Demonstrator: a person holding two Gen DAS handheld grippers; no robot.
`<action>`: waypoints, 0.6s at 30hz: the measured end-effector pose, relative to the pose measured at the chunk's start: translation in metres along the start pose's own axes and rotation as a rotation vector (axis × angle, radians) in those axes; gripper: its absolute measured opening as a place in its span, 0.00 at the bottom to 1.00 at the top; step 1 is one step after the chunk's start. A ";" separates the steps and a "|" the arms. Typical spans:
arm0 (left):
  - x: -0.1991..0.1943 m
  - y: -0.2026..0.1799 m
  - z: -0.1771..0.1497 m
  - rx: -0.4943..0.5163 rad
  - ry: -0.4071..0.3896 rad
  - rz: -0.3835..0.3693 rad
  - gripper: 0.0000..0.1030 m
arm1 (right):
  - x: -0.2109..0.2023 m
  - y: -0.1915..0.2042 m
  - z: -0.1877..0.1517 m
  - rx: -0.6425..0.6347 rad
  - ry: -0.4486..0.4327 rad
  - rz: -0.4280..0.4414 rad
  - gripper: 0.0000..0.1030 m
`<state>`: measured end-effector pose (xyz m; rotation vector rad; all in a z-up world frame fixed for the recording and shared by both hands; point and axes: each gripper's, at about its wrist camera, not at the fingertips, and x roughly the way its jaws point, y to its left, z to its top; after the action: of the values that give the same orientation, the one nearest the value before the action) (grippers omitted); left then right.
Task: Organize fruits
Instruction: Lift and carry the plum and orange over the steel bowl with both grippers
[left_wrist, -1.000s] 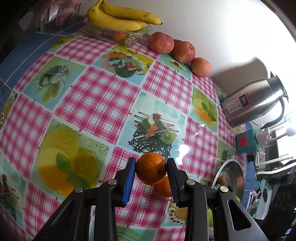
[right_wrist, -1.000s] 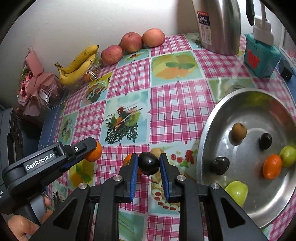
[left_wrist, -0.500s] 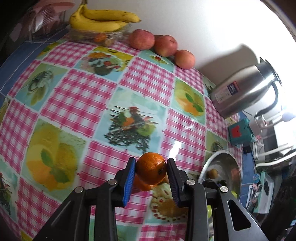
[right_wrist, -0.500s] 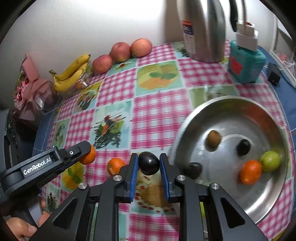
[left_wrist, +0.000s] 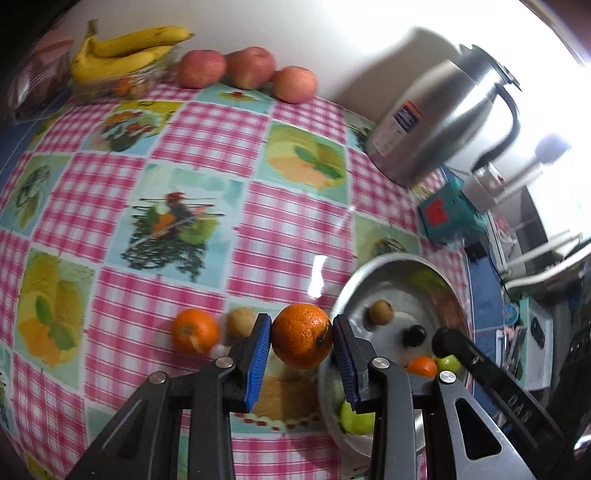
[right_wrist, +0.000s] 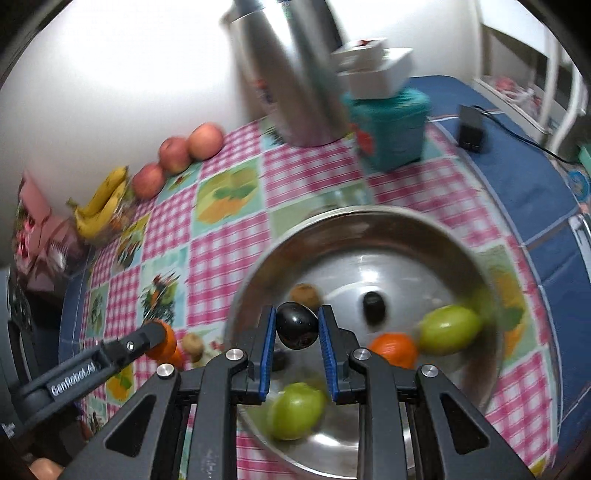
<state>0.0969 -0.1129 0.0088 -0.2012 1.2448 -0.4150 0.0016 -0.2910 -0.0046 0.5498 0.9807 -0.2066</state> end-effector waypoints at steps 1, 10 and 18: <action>0.001 -0.005 -0.001 0.012 0.002 0.000 0.35 | -0.002 -0.009 0.002 0.020 -0.007 -0.002 0.24; 0.010 -0.049 -0.009 0.132 0.004 -0.029 0.35 | -0.016 -0.059 0.009 0.136 -0.045 -0.006 0.24; 0.018 -0.061 -0.009 0.176 -0.015 -0.033 0.36 | -0.014 -0.069 0.009 0.137 -0.052 -0.045 0.24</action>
<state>0.0807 -0.1754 0.0128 -0.0747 1.1842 -0.5475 -0.0270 -0.3548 -0.0131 0.6451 0.9335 -0.3285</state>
